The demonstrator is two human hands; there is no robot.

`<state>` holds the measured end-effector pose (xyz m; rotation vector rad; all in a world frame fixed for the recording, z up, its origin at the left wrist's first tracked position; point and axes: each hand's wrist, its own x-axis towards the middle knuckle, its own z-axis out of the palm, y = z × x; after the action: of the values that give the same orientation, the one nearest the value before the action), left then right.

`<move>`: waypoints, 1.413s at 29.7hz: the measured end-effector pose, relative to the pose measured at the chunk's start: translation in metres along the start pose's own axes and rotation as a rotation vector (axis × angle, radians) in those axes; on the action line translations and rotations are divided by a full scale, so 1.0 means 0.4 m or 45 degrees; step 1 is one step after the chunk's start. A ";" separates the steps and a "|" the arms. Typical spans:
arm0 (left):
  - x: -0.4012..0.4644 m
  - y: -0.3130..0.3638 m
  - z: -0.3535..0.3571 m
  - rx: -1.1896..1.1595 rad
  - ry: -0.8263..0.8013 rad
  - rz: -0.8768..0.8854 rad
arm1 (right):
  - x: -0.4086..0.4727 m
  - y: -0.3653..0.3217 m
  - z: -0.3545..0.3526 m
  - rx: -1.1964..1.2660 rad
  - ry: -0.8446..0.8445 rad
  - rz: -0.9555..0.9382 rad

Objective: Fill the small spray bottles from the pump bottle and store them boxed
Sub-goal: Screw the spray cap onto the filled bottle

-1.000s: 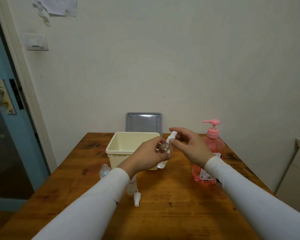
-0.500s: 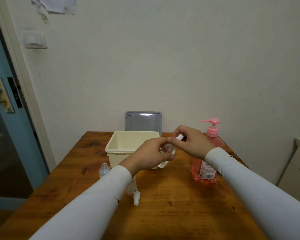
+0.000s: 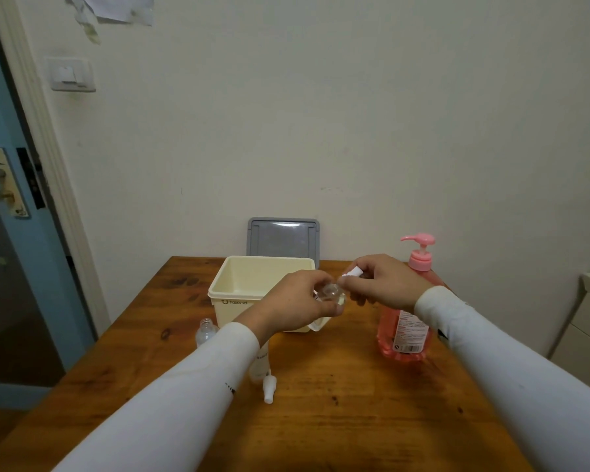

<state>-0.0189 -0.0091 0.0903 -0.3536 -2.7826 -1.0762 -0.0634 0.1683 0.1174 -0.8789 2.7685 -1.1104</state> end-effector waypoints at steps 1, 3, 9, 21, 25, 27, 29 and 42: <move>0.000 0.000 0.002 0.004 -0.002 -0.002 | 0.000 0.001 0.002 -0.041 0.013 0.010; 0.000 -0.001 0.005 0.002 -0.002 -0.002 | 0.001 0.002 0.010 -0.089 0.066 0.001; 0.003 0.001 0.011 -0.026 -0.022 0.007 | 0.004 0.004 0.040 -0.037 0.214 -0.072; 0.000 0.000 0.016 -0.043 -0.029 -0.005 | 0.001 0.006 0.034 -0.087 0.154 -0.017; 0.001 0.004 0.009 -0.049 -0.027 -0.006 | -0.001 0.007 0.034 0.065 0.191 -0.044; -0.003 0.001 0.004 -0.053 -0.012 -0.016 | -0.003 0.013 0.016 0.177 -0.001 0.001; -0.006 0.002 0.003 -0.048 -0.007 -0.020 | -0.006 0.017 0.009 0.137 -0.088 0.029; 0.000 0.008 0.011 -0.091 0.038 -0.019 | -0.011 0.006 0.024 -0.026 0.153 0.005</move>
<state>-0.0181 -0.0037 0.0890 -0.3226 -2.7301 -1.1762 -0.0587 0.1660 0.1082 -0.8351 2.8810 -1.1741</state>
